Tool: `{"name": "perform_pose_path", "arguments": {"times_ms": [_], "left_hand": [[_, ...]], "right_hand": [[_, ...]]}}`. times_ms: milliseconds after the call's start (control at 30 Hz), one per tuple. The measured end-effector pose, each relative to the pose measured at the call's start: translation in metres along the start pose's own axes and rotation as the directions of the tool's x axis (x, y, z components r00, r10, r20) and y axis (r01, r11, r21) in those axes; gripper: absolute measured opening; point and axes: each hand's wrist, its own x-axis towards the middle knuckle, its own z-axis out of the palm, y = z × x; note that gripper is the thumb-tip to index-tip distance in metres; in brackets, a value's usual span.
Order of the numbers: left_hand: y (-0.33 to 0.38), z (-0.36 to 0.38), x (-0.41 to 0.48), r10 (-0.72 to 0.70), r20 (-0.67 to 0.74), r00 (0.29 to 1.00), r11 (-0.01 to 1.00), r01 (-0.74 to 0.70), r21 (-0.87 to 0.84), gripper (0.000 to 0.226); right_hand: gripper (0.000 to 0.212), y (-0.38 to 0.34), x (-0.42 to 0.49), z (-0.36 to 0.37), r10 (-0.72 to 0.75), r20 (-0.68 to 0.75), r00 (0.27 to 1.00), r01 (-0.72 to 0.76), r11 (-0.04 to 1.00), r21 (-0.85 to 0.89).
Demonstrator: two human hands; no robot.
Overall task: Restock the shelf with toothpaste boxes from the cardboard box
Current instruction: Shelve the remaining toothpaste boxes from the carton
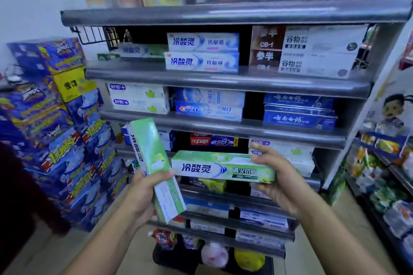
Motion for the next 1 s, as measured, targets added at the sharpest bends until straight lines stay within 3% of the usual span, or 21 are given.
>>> {"name": "perform_pose_path", "arguments": {"times_ms": [100,167,233,367,467,600,700,800,1000], "left_hand": [[0.012,-0.002,-0.007,-0.065,-0.024,0.998,0.996,0.064,-0.064,0.042],[0.022,-0.006,-0.009,-0.12,-0.01,0.993,0.987,0.118,-0.112,0.035],[0.032,-0.012,-0.007,-0.125,0.007,0.992,0.985,0.125,-0.118,0.036],[0.054,-0.03,0.002,0.0,0.005,1.0,1.0,0.0,-0.019,0.038],[0.076,-0.047,0.014,0.175,-0.033,0.984,0.984,-0.175,0.017,0.067],[0.105,-0.074,0.032,0.342,-0.03,0.939,0.939,-0.343,-0.008,0.051],[0.12,-0.093,0.045,0.427,-0.003,0.904,0.904,-0.426,0.017,0.037],[0.132,-0.11,0.063,0.494,-0.024,0.869,0.868,-0.491,0.07,0.046],[0.153,-0.125,0.102,0.521,-0.141,0.842,0.853,-0.516,0.071,0.042]], "right_hand": [[0.076,-0.007,-0.002,0.007,-0.234,0.197,0.952,0.242,0.97,-0.015],[0.084,-0.008,0.0,0.012,-0.324,0.253,0.911,0.356,0.93,-0.089],[0.071,-0.012,0.0,0.025,-0.402,0.178,0.898,0.431,0.886,-0.175],[0.054,-0.022,0.006,0.053,-0.447,0.016,0.894,0.447,0.891,-0.084],[0.036,-0.032,0.015,0.08,-0.455,-0.013,0.89,0.455,0.89,-0.028],[0.027,-0.038,0.027,0.12,-0.456,-0.007,0.89,0.455,0.89,-0.015],[0.03,-0.037,0.039,0.148,-0.458,-0.035,0.888,0.458,0.889,-0.002],[0.039,-0.038,0.055,0.178,-0.499,-0.075,0.863,0.497,0.867,-0.046],[0.052,-0.044,0.085,0.239,-0.661,-0.176,0.73,0.638,0.751,-0.171]]}}
